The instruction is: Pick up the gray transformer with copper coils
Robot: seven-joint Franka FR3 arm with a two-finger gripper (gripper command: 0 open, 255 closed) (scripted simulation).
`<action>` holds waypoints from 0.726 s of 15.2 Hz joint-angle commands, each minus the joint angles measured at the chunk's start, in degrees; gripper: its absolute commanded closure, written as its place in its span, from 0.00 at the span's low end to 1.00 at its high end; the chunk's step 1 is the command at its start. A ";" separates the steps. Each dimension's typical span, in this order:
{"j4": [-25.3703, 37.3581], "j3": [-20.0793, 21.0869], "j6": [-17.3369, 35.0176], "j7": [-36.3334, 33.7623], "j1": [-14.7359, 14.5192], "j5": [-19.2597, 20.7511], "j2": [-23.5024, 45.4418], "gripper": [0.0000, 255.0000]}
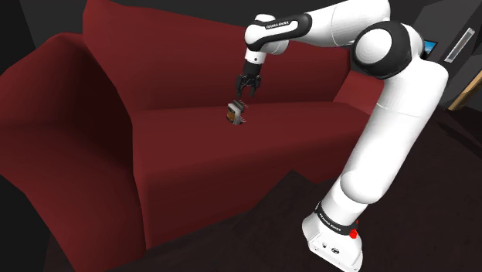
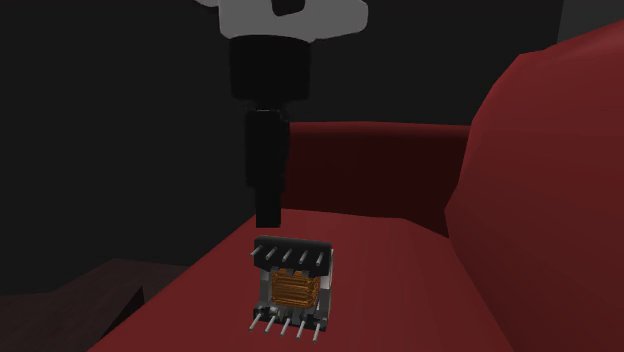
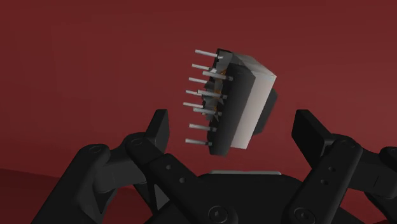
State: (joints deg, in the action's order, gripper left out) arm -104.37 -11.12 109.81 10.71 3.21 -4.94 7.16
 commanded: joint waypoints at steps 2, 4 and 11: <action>0.44 0.01 1.46 0.42 0.16 -0.52 2.04 0.00; -0.62 0.03 2.89 0.57 0.16 -0.65 2.42 0.00; -2.30 0.06 5.42 0.93 0.23 -0.94 3.31 1.00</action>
State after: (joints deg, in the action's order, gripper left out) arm -106.62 -11.06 115.15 11.62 3.44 -5.86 10.42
